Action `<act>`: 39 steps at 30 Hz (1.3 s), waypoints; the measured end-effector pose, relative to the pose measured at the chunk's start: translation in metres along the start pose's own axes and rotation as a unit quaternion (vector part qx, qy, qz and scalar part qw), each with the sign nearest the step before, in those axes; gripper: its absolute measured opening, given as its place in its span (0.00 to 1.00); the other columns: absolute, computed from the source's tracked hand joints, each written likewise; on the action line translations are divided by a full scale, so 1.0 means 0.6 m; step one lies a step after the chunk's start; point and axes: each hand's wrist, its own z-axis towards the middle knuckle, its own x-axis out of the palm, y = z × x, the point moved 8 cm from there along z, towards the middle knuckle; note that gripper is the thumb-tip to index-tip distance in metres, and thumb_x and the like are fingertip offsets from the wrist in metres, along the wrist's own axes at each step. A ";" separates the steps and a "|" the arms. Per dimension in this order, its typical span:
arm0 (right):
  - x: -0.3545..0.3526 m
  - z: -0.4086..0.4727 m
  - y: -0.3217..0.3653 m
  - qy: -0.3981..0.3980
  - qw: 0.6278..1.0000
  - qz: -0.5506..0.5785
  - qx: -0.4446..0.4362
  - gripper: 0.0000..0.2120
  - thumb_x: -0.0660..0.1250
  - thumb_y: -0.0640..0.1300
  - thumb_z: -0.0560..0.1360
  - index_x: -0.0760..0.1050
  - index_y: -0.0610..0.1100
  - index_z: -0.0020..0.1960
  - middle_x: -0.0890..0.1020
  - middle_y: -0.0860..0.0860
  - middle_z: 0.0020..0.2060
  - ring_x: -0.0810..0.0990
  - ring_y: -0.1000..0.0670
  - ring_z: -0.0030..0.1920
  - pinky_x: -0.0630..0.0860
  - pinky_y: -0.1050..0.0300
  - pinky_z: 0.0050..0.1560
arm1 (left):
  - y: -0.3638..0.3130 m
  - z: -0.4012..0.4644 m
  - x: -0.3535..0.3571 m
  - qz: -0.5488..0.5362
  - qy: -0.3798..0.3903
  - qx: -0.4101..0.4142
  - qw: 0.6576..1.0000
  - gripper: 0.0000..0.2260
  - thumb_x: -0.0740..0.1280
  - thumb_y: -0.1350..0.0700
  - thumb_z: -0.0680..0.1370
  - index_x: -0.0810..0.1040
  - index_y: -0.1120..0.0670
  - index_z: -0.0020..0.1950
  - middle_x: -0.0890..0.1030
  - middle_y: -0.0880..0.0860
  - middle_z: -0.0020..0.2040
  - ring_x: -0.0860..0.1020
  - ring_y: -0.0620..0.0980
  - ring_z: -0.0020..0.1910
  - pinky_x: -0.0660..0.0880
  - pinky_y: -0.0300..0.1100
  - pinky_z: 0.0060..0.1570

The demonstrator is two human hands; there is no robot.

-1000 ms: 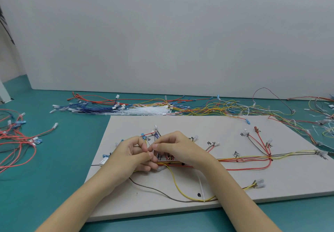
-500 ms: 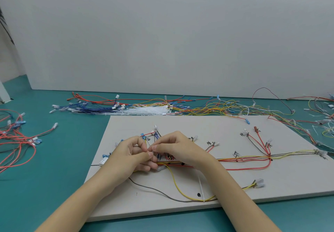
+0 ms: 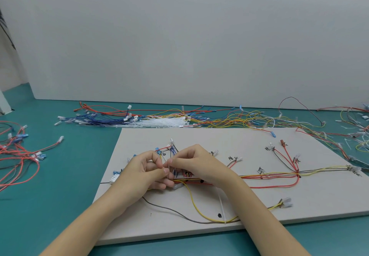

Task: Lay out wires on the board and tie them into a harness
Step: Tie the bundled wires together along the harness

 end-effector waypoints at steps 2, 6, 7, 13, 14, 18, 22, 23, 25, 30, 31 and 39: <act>-0.002 0.002 -0.001 -0.005 1.000 0.013 0.001 0.07 0.68 0.40 0.77 0.83 0.39 0.44 0.81 0.54 0.29 0.75 0.59 0.32 0.71 0.68 0.35 | -0.001 -0.001 0.001 0.001 0.001 0.002 1.000 0.10 0.65 0.69 0.77 0.67 0.59 0.41 0.83 0.61 0.37 0.84 0.57 0.34 0.79 0.38 0.30; -0.005 0.004 -0.002 -0.015 0.999 0.037 0.000 0.05 0.69 0.39 0.76 0.80 0.43 0.41 0.82 0.50 0.33 0.76 0.57 0.33 0.72 0.66 0.37 | -0.002 -0.002 0.001 -0.001 0.001 0.002 1.000 0.10 0.66 0.69 0.77 0.68 0.59 0.41 0.83 0.61 0.37 0.84 0.57 0.35 0.79 0.38 0.31; -0.007 0.004 -0.002 -0.016 0.999 0.039 -0.001 0.05 0.69 0.39 0.76 0.79 0.44 0.41 0.82 0.49 0.33 0.76 0.56 0.33 0.73 0.66 0.37 | -0.001 -0.002 0.001 0.000 0.001 0.001 1.000 0.09 0.66 0.69 0.77 0.68 0.59 0.41 0.83 0.61 0.36 0.84 0.57 0.35 0.79 0.38 0.31; -0.004 0.003 -0.002 -0.003 0.999 0.040 -0.006 0.05 0.69 0.38 0.76 0.78 0.43 0.41 0.82 0.51 0.32 0.76 0.57 0.32 0.72 0.68 0.36 | 0.000 -0.001 0.000 0.007 0.002 0.006 1.000 0.09 0.65 0.69 0.77 0.68 0.60 0.41 0.84 0.60 0.36 0.84 0.57 0.35 0.79 0.38 0.32; -0.003 0.003 -0.002 -0.001 0.999 0.039 -0.005 0.05 0.69 0.38 0.76 0.78 0.43 0.41 0.81 0.52 0.31 0.76 0.58 0.32 0.72 0.68 0.35 | 0.000 -0.001 0.000 0.008 0.002 0.007 1.000 0.09 0.65 0.69 0.77 0.68 0.60 0.41 0.84 0.60 0.37 0.84 0.57 0.36 0.79 0.38 0.32; -0.003 0.004 -0.005 0.004 0.999 0.034 -0.004 0.05 0.69 0.38 0.76 0.79 0.43 0.41 0.81 0.55 0.28 0.76 0.58 0.32 0.72 0.69 0.35 | 0.000 -0.002 -0.001 0.005 0.001 0.006 1.000 0.09 0.65 0.69 0.77 0.67 0.60 0.41 0.84 0.60 0.36 0.84 0.57 0.35 0.79 0.38 0.31; -0.002 0.004 -0.006 0.010 0.999 0.042 -0.004 0.04 0.70 0.39 0.76 0.79 0.42 0.42 0.82 0.53 0.30 0.77 0.57 0.33 0.72 0.68 0.35 | 0.001 -0.002 -0.002 0.002 0.001 0.005 1.000 0.10 0.65 0.69 0.77 0.68 0.60 0.41 0.84 0.60 0.37 0.84 0.56 0.35 0.79 0.38 0.31; -0.002 0.004 -0.006 0.012 0.999 0.043 -0.003 0.04 0.70 0.40 0.76 0.79 0.42 0.42 0.82 0.52 0.31 0.78 0.57 0.33 0.72 0.68 0.36 | 0.001 -0.002 -0.002 0.003 0.001 0.006 1.000 0.10 0.65 0.69 0.77 0.68 0.60 0.41 0.84 0.60 0.37 0.84 0.56 0.35 0.79 0.38 0.31; -0.002 0.004 -0.006 0.013 0.999 0.042 -0.003 0.04 0.70 0.40 0.76 0.80 0.43 0.41 0.82 0.52 0.31 0.78 0.57 0.34 0.72 0.67 0.37 | 0.002 -0.002 -0.003 0.006 0.002 0.007 1.000 0.09 0.66 0.69 0.77 0.68 0.60 0.41 0.84 0.60 0.37 0.84 0.56 0.34 0.78 0.38 0.30; -0.009 0.003 -0.005 -0.008 0.999 0.036 -0.006 0.03 0.73 0.40 0.73 0.82 0.43 0.41 0.83 0.49 0.34 0.78 0.56 0.36 0.72 0.64 0.40 | 0.003 -0.001 -0.004 0.005 -0.002 0.007 1.000 0.06 0.67 0.68 0.77 0.72 0.61 0.44 0.83 0.62 0.38 0.83 0.56 0.34 0.78 0.38 0.31; -0.011 0.003 -0.005 -0.015 0.999 0.034 -0.007 0.02 0.73 0.40 0.73 0.82 0.43 0.41 0.83 0.48 0.35 0.78 0.54 0.37 0.72 0.61 0.42 | 0.002 -0.002 -0.004 0.006 -0.002 0.007 1.000 0.04 0.67 0.68 0.77 0.73 0.62 0.46 0.84 0.62 0.39 0.83 0.55 0.34 0.79 0.39 0.31; -0.010 0.001 -0.001 -0.017 1.000 0.010 -0.016 0.06 0.70 0.40 0.75 0.81 0.45 0.40 0.81 0.51 0.31 0.74 0.55 0.33 0.69 0.62 0.37 | 0.003 -0.005 -0.007 0.007 -0.014 -0.005 1.000 0.06 0.67 0.68 0.76 0.81 0.61 0.52 0.85 0.62 0.40 0.84 0.54 0.37 0.79 0.37 0.33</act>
